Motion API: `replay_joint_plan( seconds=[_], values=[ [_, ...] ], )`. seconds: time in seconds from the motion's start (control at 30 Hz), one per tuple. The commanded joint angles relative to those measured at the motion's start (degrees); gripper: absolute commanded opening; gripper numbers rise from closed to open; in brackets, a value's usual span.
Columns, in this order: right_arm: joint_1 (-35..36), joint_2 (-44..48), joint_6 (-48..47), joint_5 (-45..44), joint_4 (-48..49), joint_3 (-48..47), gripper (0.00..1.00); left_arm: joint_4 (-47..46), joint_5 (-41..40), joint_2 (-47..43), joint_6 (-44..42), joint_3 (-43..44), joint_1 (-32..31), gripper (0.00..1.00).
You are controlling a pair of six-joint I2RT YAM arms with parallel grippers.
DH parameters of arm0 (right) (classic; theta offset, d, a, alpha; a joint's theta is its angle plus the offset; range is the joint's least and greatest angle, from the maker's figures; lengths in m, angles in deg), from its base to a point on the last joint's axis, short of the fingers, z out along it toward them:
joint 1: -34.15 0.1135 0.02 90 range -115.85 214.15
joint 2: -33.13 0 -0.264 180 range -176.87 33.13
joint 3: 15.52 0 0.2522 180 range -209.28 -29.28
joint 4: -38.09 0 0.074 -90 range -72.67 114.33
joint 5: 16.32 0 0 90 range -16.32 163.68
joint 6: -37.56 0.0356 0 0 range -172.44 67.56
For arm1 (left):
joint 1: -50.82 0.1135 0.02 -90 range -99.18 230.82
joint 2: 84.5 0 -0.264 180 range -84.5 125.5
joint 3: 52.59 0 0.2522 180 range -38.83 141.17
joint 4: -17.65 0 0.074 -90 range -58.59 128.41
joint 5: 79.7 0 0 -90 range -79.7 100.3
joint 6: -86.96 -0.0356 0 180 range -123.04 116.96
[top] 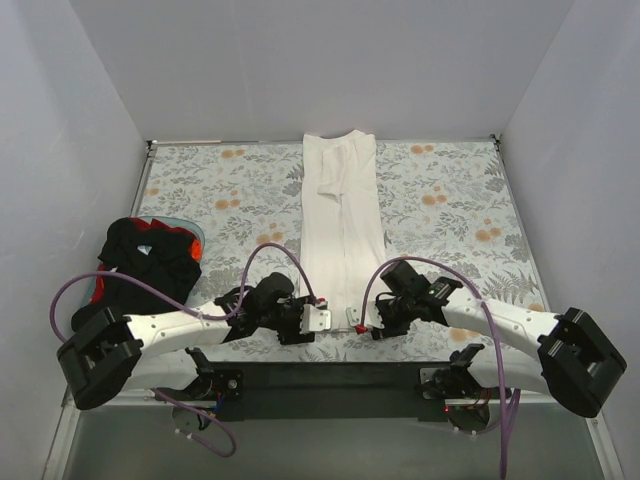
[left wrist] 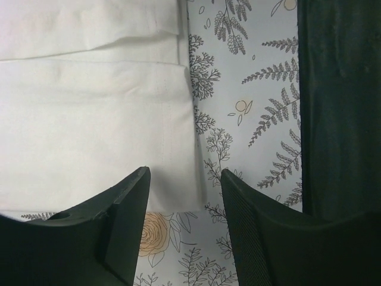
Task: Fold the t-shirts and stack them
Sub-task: Fold the tshirt
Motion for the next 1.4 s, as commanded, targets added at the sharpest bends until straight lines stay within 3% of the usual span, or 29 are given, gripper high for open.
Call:
replay_joint_plan(
  seconds=[0.0,0.13,0.33,0.43,0.47,0.53,0.6,0.77,0.9,1.03,1.17,1.37],
  values=[
    [0.4,-0.9,0.0,-1.6,2.9,1.4,0.48,-3.9,-2.0,0.6,-1.2,-1.2,-0.3,0.50],
    [0.4,-2.9,0.2,-4.3,5.1,2.8,0.47,-4.7,-3.5,2.6,-1.5,-2.1,-0.3,0.45],
    [0.4,-3.8,0.6,-3.9,5.3,3.5,0.37,-4.6,-4.2,5.8,-2.8,-2.7,-0.3,0.35],
    [0.5,-5.2,1.4,-4.5,5.9,3.5,0.22,-4.6,-3.8,7.1,-2.7,-2.1,-0.3,0.24],
    [0.6,-5.7,1.5,-4.6,5.9,3.3,0.10,-4.6,-3.7,7.3,-2.7,-1.8,-0.3,0.17],
    [0.7,-6.7,2.5,-5.1,5.9,2.6,0.01,-4.6,-3.9,7.8,-2.3,-1.0,-0.3,0.09],
    [0.7,-5.8,2.9,-5.0,5.9,2.0,0.01,-4.3,-4.0,7.5,-1.6,-0.3,-0.3,0.00],
    [2.4,-1.1,6.2,-2.5,1.5,-1.2,0.01,2.5,3.2,0.2,-2.7,0.8,-0.5,0.00],
    [11.3,5.9,11.5,-2.1,-0.2,0.0,0.01,6.6,4.9,-5.1,-2.7,0.5,-3.9,0.00],
    [11.2,6.3,12.3,-3.7,-2.0,-1.9,0.01,8.6,4.1,-8.3,0.8,2.0,-4.5,0.00],
    [5.6,5.9,10.3,-4.0,-1.0,-6.6,0.01,10.7,6.2,-6.8,0.0,6.8,1.9,0.00],
    [-1.7,2.0,2.2,-1.8,-0.7,-12.6,0.01,8.8,9.9,-1.8,-9.8,10.8,10.6,0.00]
  ],
)
